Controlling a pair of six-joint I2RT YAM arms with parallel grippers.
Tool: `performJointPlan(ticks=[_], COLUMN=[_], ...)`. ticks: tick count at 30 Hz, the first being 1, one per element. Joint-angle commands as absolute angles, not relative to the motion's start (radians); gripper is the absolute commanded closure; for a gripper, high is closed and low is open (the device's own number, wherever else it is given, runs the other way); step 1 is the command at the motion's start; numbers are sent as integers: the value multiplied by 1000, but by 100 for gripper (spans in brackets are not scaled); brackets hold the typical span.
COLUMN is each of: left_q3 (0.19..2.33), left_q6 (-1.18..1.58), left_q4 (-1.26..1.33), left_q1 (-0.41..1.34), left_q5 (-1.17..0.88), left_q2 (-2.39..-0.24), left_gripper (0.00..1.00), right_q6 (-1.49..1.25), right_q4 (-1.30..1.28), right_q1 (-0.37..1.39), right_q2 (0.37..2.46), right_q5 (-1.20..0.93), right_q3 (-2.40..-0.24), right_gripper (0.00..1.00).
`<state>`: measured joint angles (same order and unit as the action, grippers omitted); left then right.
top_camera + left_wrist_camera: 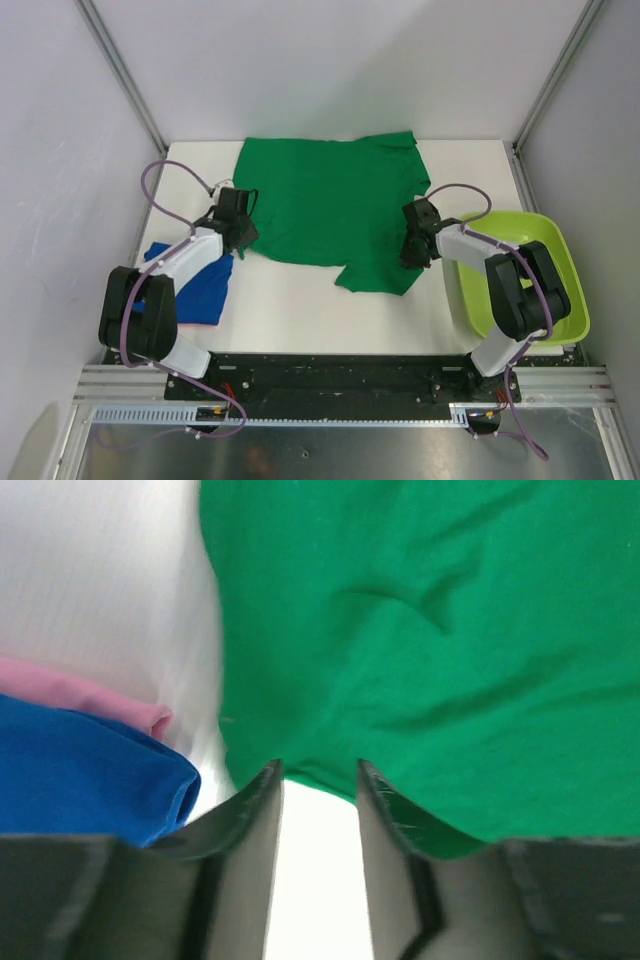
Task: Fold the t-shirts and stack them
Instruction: Flatten out the tshirt
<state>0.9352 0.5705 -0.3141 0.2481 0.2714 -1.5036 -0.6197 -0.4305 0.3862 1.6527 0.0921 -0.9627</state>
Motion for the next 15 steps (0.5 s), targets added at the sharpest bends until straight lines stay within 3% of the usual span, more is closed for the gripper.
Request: performJointPlan(ticks=[1,5,15], left_q3=[945,952,944], left_q6=[530,524,554], left_q4=[-320,-334,-352], left_q1=[232,228,223], left_q5=[236,216,219], left_q2=[-1445,-1426,-1504], left_gripper=[55,45,59], right_q6=[-562,-538,-506], right_q4=[-427,-459,-474], right_q1=[326,289,202], right_q2=[1671,1669,1650], right_q5=[120,143,159], right_q3=[-963,-962,-965], right_gripper=[82,84,84])
